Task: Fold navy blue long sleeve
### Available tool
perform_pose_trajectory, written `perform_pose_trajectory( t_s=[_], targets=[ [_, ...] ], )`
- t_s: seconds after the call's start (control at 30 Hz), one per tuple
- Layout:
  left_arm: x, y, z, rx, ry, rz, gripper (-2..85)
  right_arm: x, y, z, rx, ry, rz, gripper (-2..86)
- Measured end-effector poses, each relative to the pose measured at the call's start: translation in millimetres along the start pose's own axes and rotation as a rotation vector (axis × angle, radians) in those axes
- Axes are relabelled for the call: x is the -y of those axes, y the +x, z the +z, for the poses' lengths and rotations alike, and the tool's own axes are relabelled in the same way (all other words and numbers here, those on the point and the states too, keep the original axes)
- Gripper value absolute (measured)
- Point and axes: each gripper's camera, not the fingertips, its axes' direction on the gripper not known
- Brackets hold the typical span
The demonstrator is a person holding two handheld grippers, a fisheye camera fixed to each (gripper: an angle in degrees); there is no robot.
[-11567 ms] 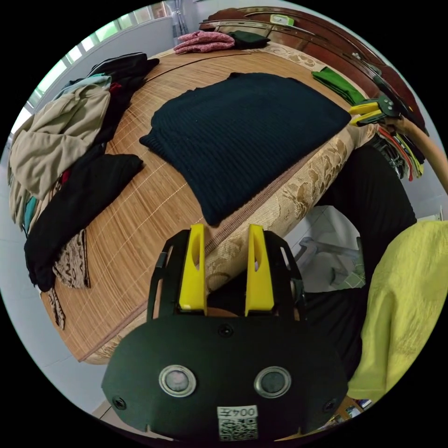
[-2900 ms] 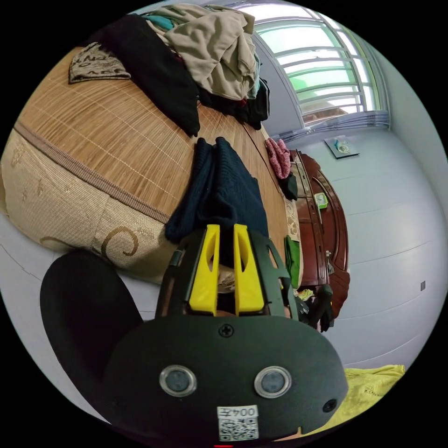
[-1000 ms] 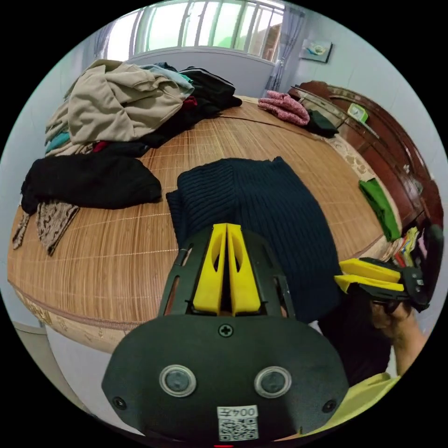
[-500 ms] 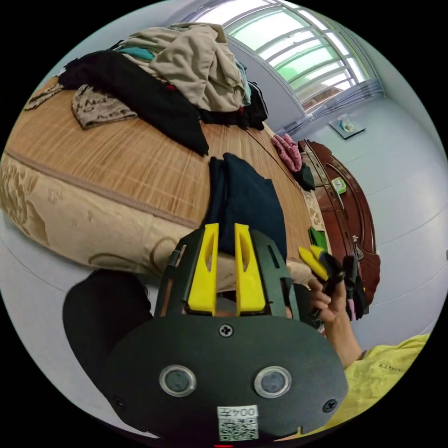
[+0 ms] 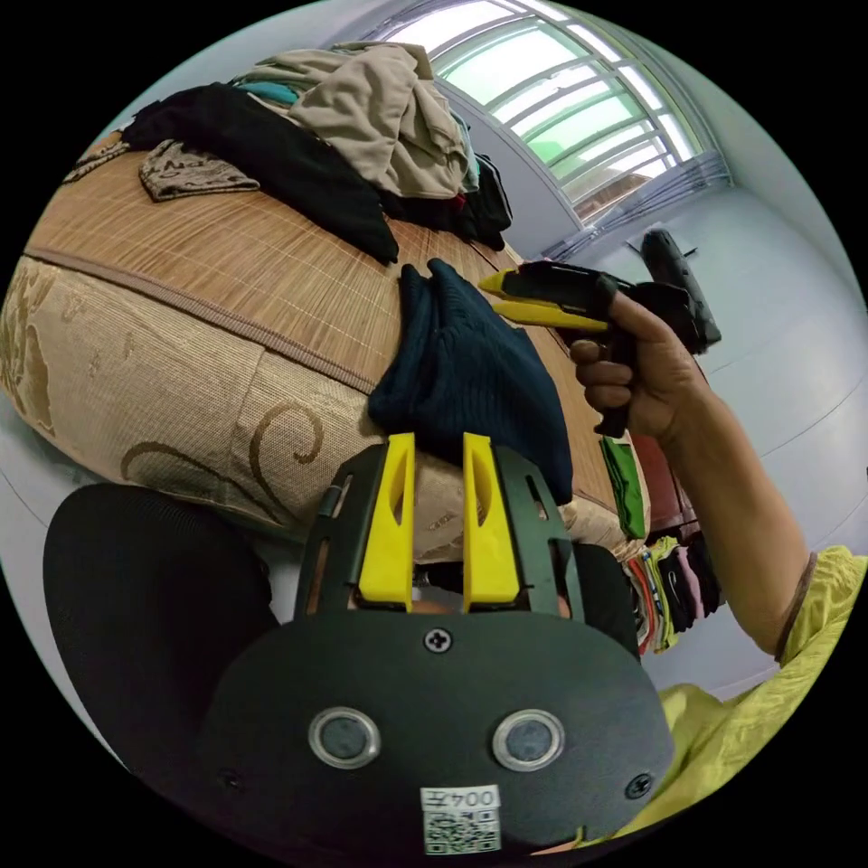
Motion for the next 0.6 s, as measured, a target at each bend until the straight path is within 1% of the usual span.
perform_pose_trajectory(
  t_s=[0.17, 0.23, 0.3, 0.47, 0.6],
  targets=[
    [-4.8, 1.7, -4.8, -0.005, 0.006, 0.014, 7.6, 51.1, -40.0, 29.7, -0.176, -0.103, -0.074, 12.7],
    [-8.6, 4.9, -9.0, 0.009, 0.018, 0.036, 7.2, 69.7, -54.3, 41.6, -0.271, -0.141, -0.101, 12.4],
    [-14.1, 11.4, -15.8, 0.025, 0.037, 0.088, 6.8, 80.4, -60.6, 46.7, -0.318, -0.164, -0.112, 12.5],
    [-23.9, 20.8, -26.3, 0.059, 0.07, 0.174, 6.8, 104.7, -66.2, 45.4, -0.279, -0.163, -0.083, 12.5],
    [-26.0, 20.1, -30.1, 0.063, 0.046, 0.166, 6.4, 129.2, -77.8, 53.4, -0.29, -0.185, -0.081, 12.3]
  ],
)
